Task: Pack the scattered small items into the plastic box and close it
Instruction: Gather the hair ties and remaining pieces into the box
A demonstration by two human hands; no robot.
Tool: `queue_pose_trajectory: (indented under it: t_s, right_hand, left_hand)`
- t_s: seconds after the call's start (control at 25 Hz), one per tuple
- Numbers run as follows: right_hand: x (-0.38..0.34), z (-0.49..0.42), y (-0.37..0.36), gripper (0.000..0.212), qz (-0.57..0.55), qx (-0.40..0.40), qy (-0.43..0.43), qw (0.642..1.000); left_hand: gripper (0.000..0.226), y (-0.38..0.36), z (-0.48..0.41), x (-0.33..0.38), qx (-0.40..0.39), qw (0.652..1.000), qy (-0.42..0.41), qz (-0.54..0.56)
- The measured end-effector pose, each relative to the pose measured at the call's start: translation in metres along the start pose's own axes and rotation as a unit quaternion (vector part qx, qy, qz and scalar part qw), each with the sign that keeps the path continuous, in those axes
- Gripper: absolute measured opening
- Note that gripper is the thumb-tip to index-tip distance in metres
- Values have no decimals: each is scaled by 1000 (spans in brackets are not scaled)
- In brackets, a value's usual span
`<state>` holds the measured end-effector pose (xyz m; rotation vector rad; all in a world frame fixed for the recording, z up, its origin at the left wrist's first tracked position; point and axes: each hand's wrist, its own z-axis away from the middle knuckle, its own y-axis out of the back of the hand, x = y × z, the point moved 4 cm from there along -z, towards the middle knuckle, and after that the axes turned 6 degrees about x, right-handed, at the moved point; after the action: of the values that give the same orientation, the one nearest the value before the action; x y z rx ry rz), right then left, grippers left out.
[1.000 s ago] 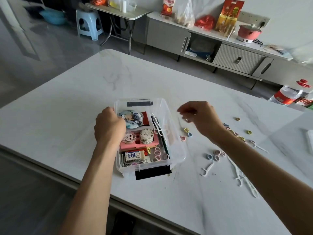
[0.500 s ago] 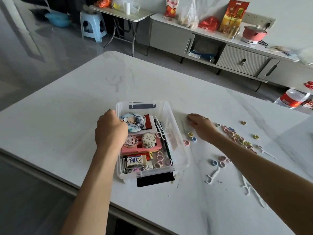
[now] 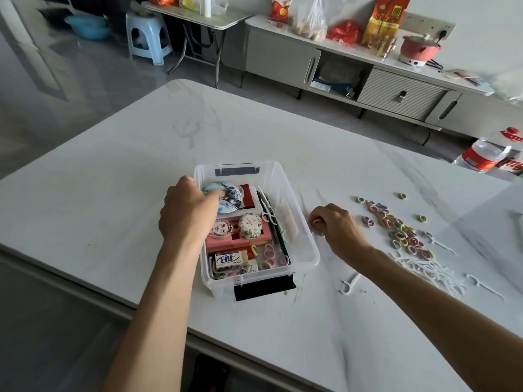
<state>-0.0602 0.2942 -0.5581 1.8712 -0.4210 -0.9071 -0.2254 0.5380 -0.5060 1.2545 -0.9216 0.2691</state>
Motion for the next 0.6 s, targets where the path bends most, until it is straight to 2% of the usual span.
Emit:
queue_pose_trajectory:
  t_s: [0.12, 0.24, 0.32, 0.4, 0.48, 0.56, 0.6]
  right_hand:
    - [-3, -5, 3, 5, 35, -31, -45, 998]
    - [-3, -7, 11, 4, 14, -60, -103, 993]
    - [-1, -6, 23, 11, -18, -45, -147, 988]
    - [-8, -10, 42, 18, -66, 5, -170, 983]
    - [-31, -17, 65, 21, -159, 34, -146, 976]
    - [-73, -22, 83, 22, -218, -6, -55, 974]
    - [-96, -22, 86, 22, -200, -48, 11, 979]
  left_hand:
    - [49, 0, 0, 1, 3, 1000, 3, 9]
    - [55, -1, -1, 0, -5, 1000, 1, 14]
    - [56, -1, 0, 0, -6, 1000, -2, 12]
    - [54, -1, 0, 1, -5, 1000, -4, 14]
    - [49, -2, -1, 1, -8, 1000, -3, 9]
    - [45, -2, -2, 1, -15, 1000, -1, 2]
    - [43, -2, -1, 1, -16, 1000, 0, 1]
